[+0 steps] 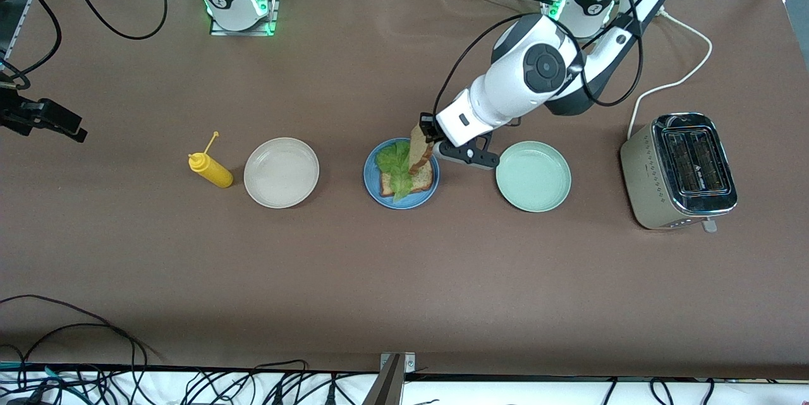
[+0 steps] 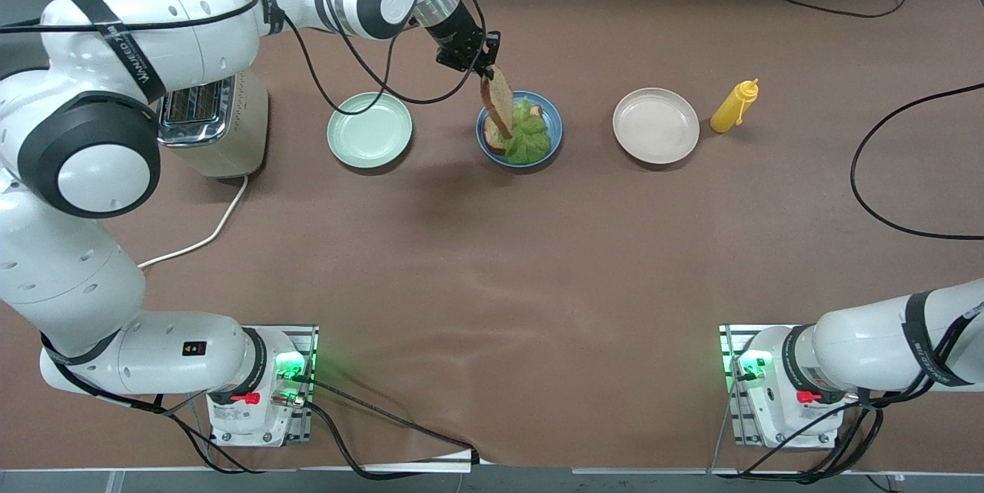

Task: Make sandwich in blue plate with both arms
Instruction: 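Lift the bread slice out of the toaster with the left gripper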

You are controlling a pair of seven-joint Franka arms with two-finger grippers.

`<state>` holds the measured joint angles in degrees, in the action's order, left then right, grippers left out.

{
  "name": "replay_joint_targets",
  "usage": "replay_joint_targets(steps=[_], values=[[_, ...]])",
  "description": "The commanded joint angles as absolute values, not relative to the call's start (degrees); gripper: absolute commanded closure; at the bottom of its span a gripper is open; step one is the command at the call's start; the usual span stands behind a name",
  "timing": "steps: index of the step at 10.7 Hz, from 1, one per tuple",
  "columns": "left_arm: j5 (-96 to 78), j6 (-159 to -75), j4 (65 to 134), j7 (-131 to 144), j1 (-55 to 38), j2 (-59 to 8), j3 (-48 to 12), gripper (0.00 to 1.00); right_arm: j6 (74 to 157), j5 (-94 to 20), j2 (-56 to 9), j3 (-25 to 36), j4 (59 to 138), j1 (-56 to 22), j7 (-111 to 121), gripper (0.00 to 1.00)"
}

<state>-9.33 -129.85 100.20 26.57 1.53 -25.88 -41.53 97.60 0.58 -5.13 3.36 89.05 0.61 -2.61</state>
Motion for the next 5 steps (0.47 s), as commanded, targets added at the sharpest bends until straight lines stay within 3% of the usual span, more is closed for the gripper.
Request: replay_joint_targets(steps=[1,2,5], values=[[-13.53,-137.16,97.04,26.98,0.79,-34.06,-43.94,1.00,96.86,-2.02,-4.92,4.39,87.71,0.70,-3.34,0.00],[-13.36,-141.03,95.55,26.46,0.62,-38.36,-44.47,1.00,96.77,-2.02,-4.92,4.31,87.71,0.70,-3.25,0.00],[-13.53,-142.73,94.13,22.95,0.88,-42.61,-44.74,1.00,96.68,-1.85,-4.92,4.22,87.72,0.62,-3.08,0.00]])
